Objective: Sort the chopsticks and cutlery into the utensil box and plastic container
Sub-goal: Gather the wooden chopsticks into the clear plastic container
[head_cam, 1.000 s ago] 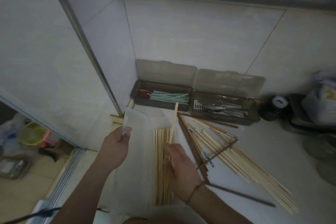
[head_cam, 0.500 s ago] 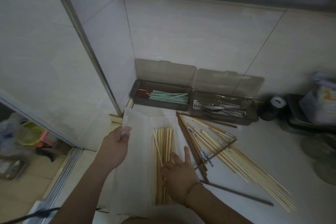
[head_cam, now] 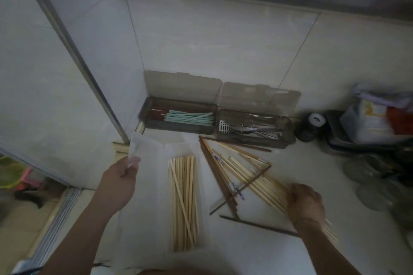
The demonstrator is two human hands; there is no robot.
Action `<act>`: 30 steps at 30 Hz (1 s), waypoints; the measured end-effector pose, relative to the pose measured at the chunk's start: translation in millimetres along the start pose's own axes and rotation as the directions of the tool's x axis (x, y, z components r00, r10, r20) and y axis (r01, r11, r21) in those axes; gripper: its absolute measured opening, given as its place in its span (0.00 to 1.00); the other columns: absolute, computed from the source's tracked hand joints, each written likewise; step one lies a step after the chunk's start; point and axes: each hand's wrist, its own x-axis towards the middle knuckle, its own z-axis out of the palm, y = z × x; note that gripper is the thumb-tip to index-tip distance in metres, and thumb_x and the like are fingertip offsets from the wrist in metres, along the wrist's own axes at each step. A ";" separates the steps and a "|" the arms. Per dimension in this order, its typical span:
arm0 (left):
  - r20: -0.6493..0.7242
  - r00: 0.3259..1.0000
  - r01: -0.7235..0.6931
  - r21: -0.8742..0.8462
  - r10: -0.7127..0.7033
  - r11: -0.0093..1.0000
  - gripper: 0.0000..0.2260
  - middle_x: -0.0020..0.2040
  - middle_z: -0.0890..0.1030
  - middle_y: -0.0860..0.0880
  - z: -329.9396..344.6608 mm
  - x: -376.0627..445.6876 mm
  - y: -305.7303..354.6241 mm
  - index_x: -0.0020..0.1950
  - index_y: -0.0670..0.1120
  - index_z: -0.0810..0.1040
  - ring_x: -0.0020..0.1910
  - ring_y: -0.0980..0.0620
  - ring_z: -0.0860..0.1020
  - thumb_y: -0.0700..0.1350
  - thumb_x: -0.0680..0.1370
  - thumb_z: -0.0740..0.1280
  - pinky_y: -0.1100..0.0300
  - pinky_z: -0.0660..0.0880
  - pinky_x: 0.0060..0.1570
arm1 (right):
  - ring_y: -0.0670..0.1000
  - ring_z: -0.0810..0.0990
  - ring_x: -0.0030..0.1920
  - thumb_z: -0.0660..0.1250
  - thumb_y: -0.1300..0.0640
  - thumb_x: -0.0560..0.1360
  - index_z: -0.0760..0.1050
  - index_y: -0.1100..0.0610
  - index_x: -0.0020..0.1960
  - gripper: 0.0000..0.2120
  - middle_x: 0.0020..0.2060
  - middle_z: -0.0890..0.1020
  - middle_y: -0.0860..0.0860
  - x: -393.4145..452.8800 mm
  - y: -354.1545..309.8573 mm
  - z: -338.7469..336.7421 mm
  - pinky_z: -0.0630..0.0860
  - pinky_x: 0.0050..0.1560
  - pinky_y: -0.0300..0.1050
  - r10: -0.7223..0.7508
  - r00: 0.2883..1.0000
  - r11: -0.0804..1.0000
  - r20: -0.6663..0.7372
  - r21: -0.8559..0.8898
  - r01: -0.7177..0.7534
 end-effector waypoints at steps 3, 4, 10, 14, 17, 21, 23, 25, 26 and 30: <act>0.004 1.000 0.007 -0.010 -0.007 1.000 0.11 0.53 0.80 0.34 -0.9 -0.6 -0.6 0.59 0.50 0.78 0.53 0.33 0.78 0.45 0.83 0.58 0.41 0.75 0.54 | 0.62 0.72 0.53 0.64 0.55 0.75 0.82 0.55 0.52 0.10 0.53 0.80 0.56 -1.8 3.3 2.7 0.68 0.50 0.52 -0.002 1.000 0.998 -0.029 -0.061 0.000; 0.001 1.000 0.008 -0.006 -0.008 1.000 0.10 0.53 0.80 0.34 -1.2 -0.7 -0.3 0.59 0.50 0.78 0.53 0.33 0.78 0.45 0.82 0.58 0.42 0.75 0.54 | 0.62 0.71 0.54 0.64 0.55 0.75 0.81 0.55 0.52 0.10 0.53 0.80 0.56 -2.7 1.4 2.5 0.67 0.50 0.52 0.019 0.999 0.998 -0.033 -0.063 -0.021; 0.008 1.000 0.008 0.013 -0.008 1.000 0.11 0.53 0.80 0.35 -1.8 -1.0 2.4 0.61 0.49 0.78 0.53 0.35 0.78 0.45 0.83 0.58 0.44 0.75 0.54 | 0.56 0.71 0.52 0.61 0.57 0.76 0.76 0.50 0.55 0.10 0.49 0.78 0.53 0.9 -11.6 -17.9 0.66 0.50 0.47 0.069 0.992 0.982 0.107 -0.182 -0.049; 0.008 1.000 0.018 0.028 -0.018 0.999 0.12 0.53 0.81 0.37 -2.1 -1.7 4.0 0.61 0.49 0.77 0.53 0.36 0.78 0.46 0.83 0.57 0.46 0.75 0.53 | 0.50 0.68 0.43 0.58 0.57 0.75 0.72 0.44 0.51 0.10 0.37 0.70 0.46 4.7 -11.6 -36.7 0.63 0.46 0.45 -0.005 0.979 0.944 0.203 -0.323 0.072; 0.012 1.000 0.026 0.024 -0.026 0.999 0.13 0.55 0.81 0.38 -2.6 -2.3 7.7 0.62 0.49 0.77 0.55 0.37 0.78 0.46 0.83 0.57 0.45 0.74 0.56 | 0.49 0.70 0.40 0.57 0.56 0.76 0.70 0.43 0.45 0.08 0.35 0.71 0.44 12.1 2.4 -50.7 0.64 0.45 0.44 -0.007 0.966 0.930 0.259 -0.354 0.101; 0.007 1.000 0.028 0.020 -0.028 0.999 0.12 0.55 0.81 0.40 -2.7 -1.3 10.5 0.63 0.50 0.77 0.56 0.39 0.78 0.47 0.83 0.58 0.46 0.74 0.58 | 0.52 0.74 0.38 0.62 0.55 0.75 0.68 0.47 0.37 0.09 0.36 0.76 0.47 32.2 44.2 -68.1 0.68 0.43 0.44 0.053 0.956 0.947 0.289 -0.319 0.044; 0.000 1.000 0.022 0.010 -0.022 1.000 0.11 0.54 0.81 0.38 -2.6 -1.3 10.3 0.60 0.50 0.78 0.54 0.37 0.78 0.46 0.83 0.58 0.45 0.74 0.57 | 0.55 0.77 0.39 0.64 0.59 0.75 0.68 0.46 0.33 0.14 0.38 0.80 0.52 46.1 65.7 -74.4 0.71 0.42 0.46 0.026 0.951 0.950 0.307 -0.303 0.072; -0.005 1.000 0.020 0.021 -0.020 1.000 0.11 0.53 0.81 0.38 -2.0 -0.9 9.6 0.61 0.49 0.78 0.54 0.37 0.78 0.45 0.83 0.58 0.45 0.74 0.56 | 0.56 0.77 0.37 0.66 0.63 0.74 0.70 0.46 0.32 0.17 0.35 0.80 0.54 54.9 73.6 -84.9 0.73 0.41 0.47 -0.029 0.967 0.962 0.255 -0.257 0.096; -0.006 1.000 0.019 0.032 -0.019 0.999 0.12 0.54 0.81 0.38 -1.8 -0.5 9.6 0.61 0.49 0.78 0.54 0.37 0.78 0.45 0.83 0.58 0.46 0.74 0.57 | 0.56 0.77 0.36 0.66 0.64 0.74 0.72 0.47 0.33 0.16 0.34 0.79 0.54 52.3 63.1 -95.5 0.74 0.40 0.48 -0.038 0.977 0.978 0.212 -0.195 0.080; -0.007 1.000 0.022 0.055 -0.022 0.998 0.12 0.53 0.81 0.39 -1.2 -0.1 10.6 0.62 0.48 0.78 0.54 0.37 0.78 0.45 0.83 0.57 0.45 0.74 0.58 | 0.58 0.77 0.34 0.64 0.68 0.76 0.76 0.49 0.40 0.15 0.35 0.79 0.57 29.2 -8.0 -121.6 0.76 0.34 0.40 -0.068 0.998 0.906 0.015 0.420 0.056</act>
